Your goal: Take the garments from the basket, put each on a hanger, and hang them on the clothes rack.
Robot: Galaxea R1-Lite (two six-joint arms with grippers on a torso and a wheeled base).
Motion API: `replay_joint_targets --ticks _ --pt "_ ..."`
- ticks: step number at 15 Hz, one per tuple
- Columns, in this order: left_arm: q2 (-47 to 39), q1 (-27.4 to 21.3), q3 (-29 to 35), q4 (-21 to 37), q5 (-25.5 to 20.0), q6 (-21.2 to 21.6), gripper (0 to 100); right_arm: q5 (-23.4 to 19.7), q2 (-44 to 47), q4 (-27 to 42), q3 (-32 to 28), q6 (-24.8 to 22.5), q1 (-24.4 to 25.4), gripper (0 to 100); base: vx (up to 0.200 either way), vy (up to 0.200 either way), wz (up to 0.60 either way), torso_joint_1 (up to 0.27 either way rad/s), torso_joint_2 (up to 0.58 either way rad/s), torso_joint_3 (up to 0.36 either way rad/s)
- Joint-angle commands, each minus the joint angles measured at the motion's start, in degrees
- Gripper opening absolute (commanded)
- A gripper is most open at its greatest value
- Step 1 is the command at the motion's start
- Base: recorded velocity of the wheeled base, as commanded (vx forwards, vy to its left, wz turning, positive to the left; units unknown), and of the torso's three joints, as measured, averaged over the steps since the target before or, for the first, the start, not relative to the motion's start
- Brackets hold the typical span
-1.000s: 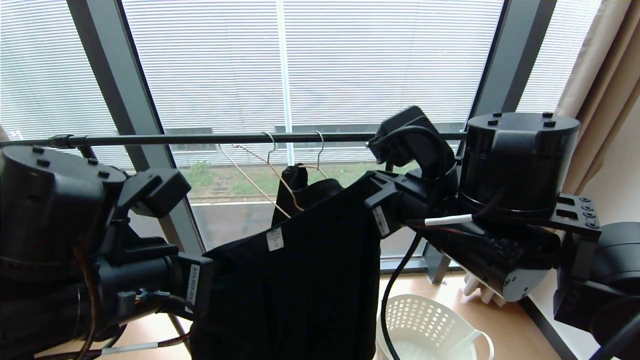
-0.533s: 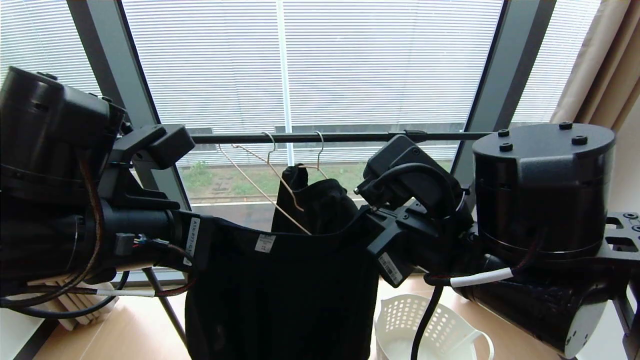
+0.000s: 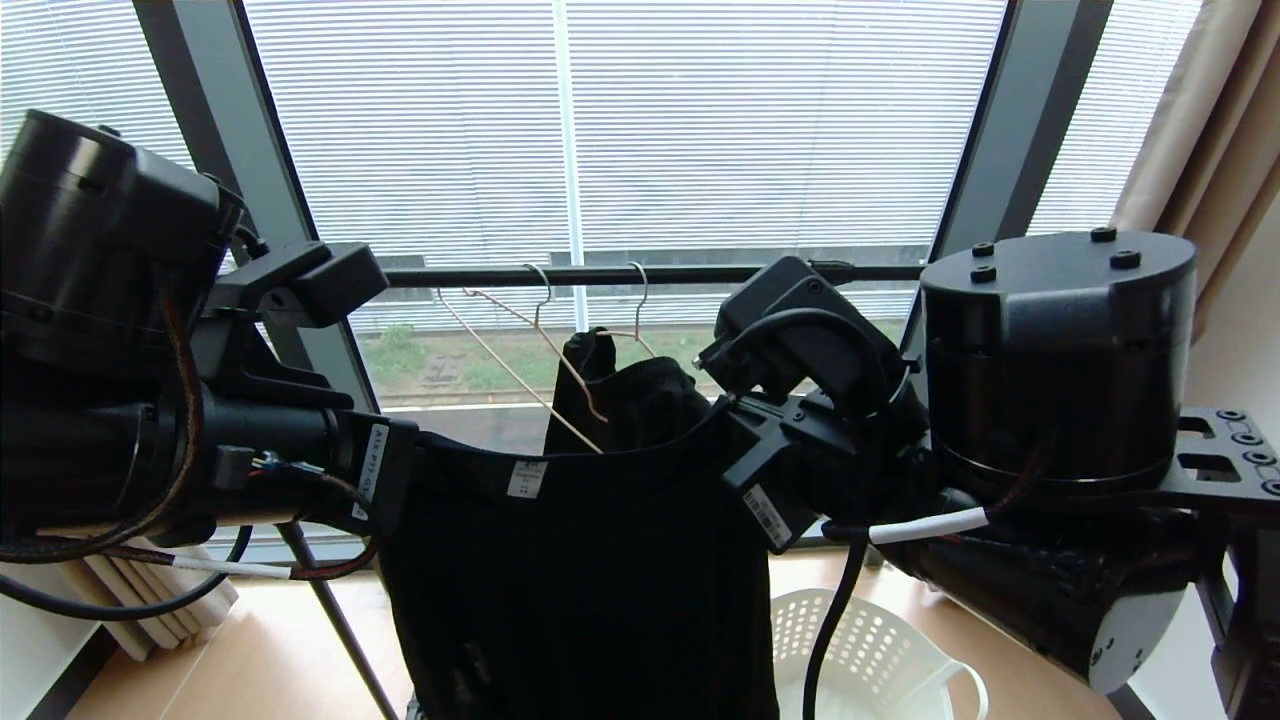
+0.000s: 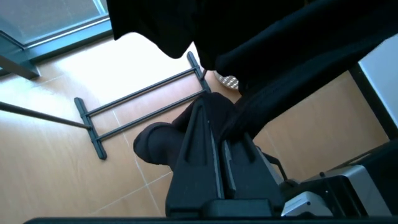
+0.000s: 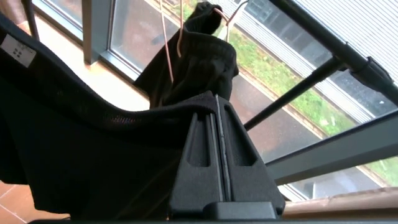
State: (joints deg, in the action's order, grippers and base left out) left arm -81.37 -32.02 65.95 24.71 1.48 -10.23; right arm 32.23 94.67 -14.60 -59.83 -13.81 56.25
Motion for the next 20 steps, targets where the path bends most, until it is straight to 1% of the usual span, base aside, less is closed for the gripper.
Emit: replay_joint_targets --ticks 1,3,5,6,7,8,9,11,12,14,15,16,17,19,20 --pt "-0.1 1.09 0.32 0.07 -0.16 -0.06 0 0.02 -2.12 0.45 2.53 -0.95 1.41 0 0.0 0.0 0.0 0.0 0.0 0.0" --pt "-0.01 1.09 0.49 -0.01 -0.24 -0.06 0 -0.15 -3.35 0.63 5.08 -1.92 1.67 0 0.0 0.0 0.0 0.0 0.0 0.0" --pt "-0.19 1.0 1.81 -0.01 -0.16 -0.14 0 -0.85 -3.71 0.54 6.04 -1.83 1.67 0 0.0 0.0 0.0 0.0 0.0 0.0" --pt "-0.37 1.0 2.6 -0.01 -0.16 -0.14 0 -2.17 -4.06 0.54 6.39 -1.83 1.76 0 0.0 0.0 0.0 0.0 0.0 0.0" --pt "-0.37 1.0 2.69 -0.01 -0.16 -0.14 0 -2.35 -4.14 0.54 6.48 -1.83 1.67 0 0.0 0.0 0.0 0.0 0.0 0.0" --pt "-1.16 0.91 4.01 0.07 -0.16 -0.14 0 -5.51 -5.2 0.54 7.8 -1.92 1.85 0 0.0 0.0 0.0 0.0 0.0 0.0" --pt "-1.16 0.74 4.1 0.07 -0.16 -0.06 0 -6.57 -5.2 0.45 7.89 -1.83 1.76 0 0.0 0.0 0.0 0.0 0.0 0.0" --pt "-1.07 0.21 4.19 0.07 -0.24 -0.06 0 -7.1 -4.94 0.37 7.98 -1.66 1.76 0 0.0 0.0 0.0 0.0 0.0 0.0" --pt "-1.07 -0.14 4.89 0.07 -0.24 0.03 0 -7.53 -4.94 0.19 8.94 -1.66 1.76 100 0.0 0.0 0.0 0.0 0.0 0.0" --pt "-1.6 -0.14 6.03 0.07 -0.24 0.21 0 -9.82 -5.11 0.45 10.88 -1.74 1.76 100 0.0 0.0 0.0 0.0 0.0 0.0" --pt "-2.04 -0.23 7.26 0.07 -0.16 0.38 0 -12.63 -5.29 0.45 13.25 -2.27 1.76 100 0.0 0.0 0.0 0.0 0.0 0.0" --pt "-2.56 -0.23 8.32 0.07 -0.16 0.38 0 -15.09 -5.64 0.28 15.1 -3.68 1.76 100 0.0 0.0 0.0 0.0 0.0 0.0" --pt "-2.74 -0.23 9.02 0.07 -0.16 0.38 0 -17.73 -6.08 -0.16 16.41 -6.05 1.76 100 0.0 0.0 0.0 0.0 0.0 0.0" --pt "-2.74 -1.46 9.02 0.07 -0.07 0.38 0 -21.86 -5.73 -1.22 16.41 -7.28 1.85 100 0.0 0.0 0.0 0.0 0.0 0.0" --pt "-2.74 -1.55 9.02 0.07 -0.07 0.38 0 -22.65 -5.46 -1.48 16.33 -7.37 1.85 100 0.0 0.0 0.0 0.0 0.0 0.0"
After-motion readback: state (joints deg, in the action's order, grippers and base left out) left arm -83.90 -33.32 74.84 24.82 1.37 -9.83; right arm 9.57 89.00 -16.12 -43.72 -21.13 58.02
